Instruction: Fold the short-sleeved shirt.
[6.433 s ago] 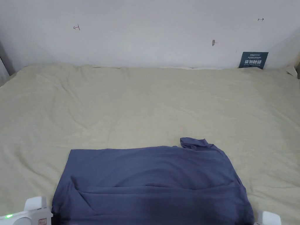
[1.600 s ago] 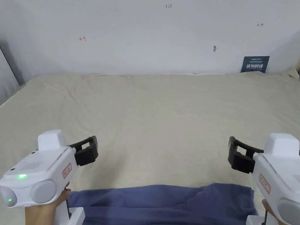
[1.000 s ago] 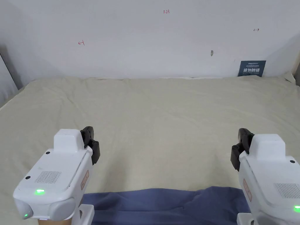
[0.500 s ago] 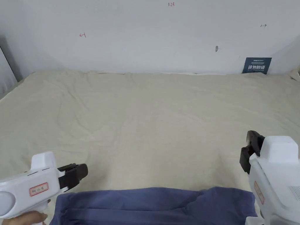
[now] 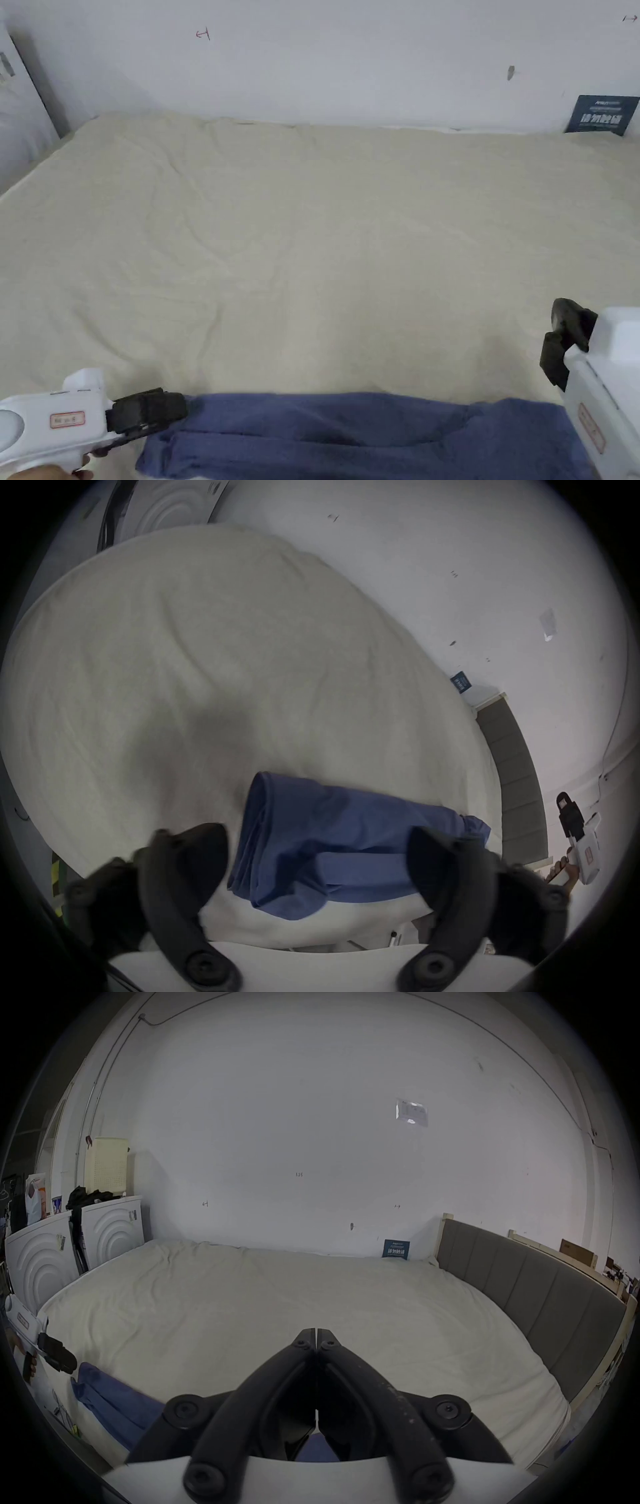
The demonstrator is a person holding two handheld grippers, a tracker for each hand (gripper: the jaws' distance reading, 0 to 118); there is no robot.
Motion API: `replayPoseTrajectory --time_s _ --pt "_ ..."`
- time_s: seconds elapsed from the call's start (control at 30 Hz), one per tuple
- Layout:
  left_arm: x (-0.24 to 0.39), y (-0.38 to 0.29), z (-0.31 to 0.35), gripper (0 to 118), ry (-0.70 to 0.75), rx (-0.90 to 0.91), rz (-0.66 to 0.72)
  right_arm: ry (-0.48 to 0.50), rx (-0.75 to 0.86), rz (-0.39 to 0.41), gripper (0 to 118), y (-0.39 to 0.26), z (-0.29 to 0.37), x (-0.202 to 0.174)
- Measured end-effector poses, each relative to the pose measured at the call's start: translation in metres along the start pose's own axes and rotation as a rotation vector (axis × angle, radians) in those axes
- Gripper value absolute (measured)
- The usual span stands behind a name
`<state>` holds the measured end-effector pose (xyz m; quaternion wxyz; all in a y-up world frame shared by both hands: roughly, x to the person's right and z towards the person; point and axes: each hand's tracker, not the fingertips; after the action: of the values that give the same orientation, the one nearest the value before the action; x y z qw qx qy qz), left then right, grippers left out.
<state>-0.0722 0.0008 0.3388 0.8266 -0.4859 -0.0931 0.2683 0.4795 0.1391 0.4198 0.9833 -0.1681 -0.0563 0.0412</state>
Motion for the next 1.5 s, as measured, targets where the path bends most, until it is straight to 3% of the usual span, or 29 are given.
replayPoseTrajectory --time_s 0.03,0.17,0.3,0.4,0.43,0.5,0.6,0.67,0.77,0.93,1.13,1.3,1.5 --pt "-0.003 0.001 -0.004 112 -0.003 -0.014 0.003 0.004 -0.006 0.004 2 -0.001 -0.002 -0.002" --pt "-0.005 -0.002 -0.019 109 0.024 -0.022 -0.015 0.016 -0.030 0.009 2 -0.005 -0.010 -0.008" --pt "-0.018 0.001 -0.042 66 0.022 -0.047 -0.002 0.021 -0.052 -0.013 2 -0.007 -0.012 -0.006" --pt "-0.005 -0.006 -0.041 65 0.030 -0.027 -0.047 0.016 -0.057 -0.023 2 -0.008 -0.010 -0.004" --pt "-0.005 -0.006 -0.040 60 0.028 -0.026 -0.043 0.014 -0.056 -0.025 2 -0.008 -0.009 -0.001" --pt "-0.012 -0.005 -0.040 30 0.051 -0.020 -0.055 0.009 -0.053 -0.030 2 -0.009 -0.006 0.003" --pt "-0.017 -0.009 -0.041 10 0.033 -0.011 -0.033 -0.001 -0.054 -0.039 2 -0.009 -0.003 0.009" --pt "-0.003 -0.018 -0.037 9 0.038 0.008 -0.029 -0.007 -0.053 -0.046 2 -0.008 -0.001 0.012" --pt "0.015 -0.023 -0.027 8 0.111 0.072 -0.135 -0.008 -0.046 -0.052 2 -0.005 0.003 0.017" --pt "0.009 -0.004 -0.001 7 0.117 0.118 -0.105 -0.002 -0.013 -0.059 2 0.003 0.009 0.024" --pt "0.014 0.009 0.045 7 0.245 0.203 -0.081 0.012 0.021 -0.070 2 0.009 0.020 0.033" --pt "0.048 0.000 0.062 7 0.288 0.176 -0.153 0.021 0.044 -0.056 2 0.013 0.028 0.037" --pt "0.116 -0.010 0.032 7 0.152 0.108 -0.207 0.032 0.055 -0.067 2 0.015 0.031 0.041"
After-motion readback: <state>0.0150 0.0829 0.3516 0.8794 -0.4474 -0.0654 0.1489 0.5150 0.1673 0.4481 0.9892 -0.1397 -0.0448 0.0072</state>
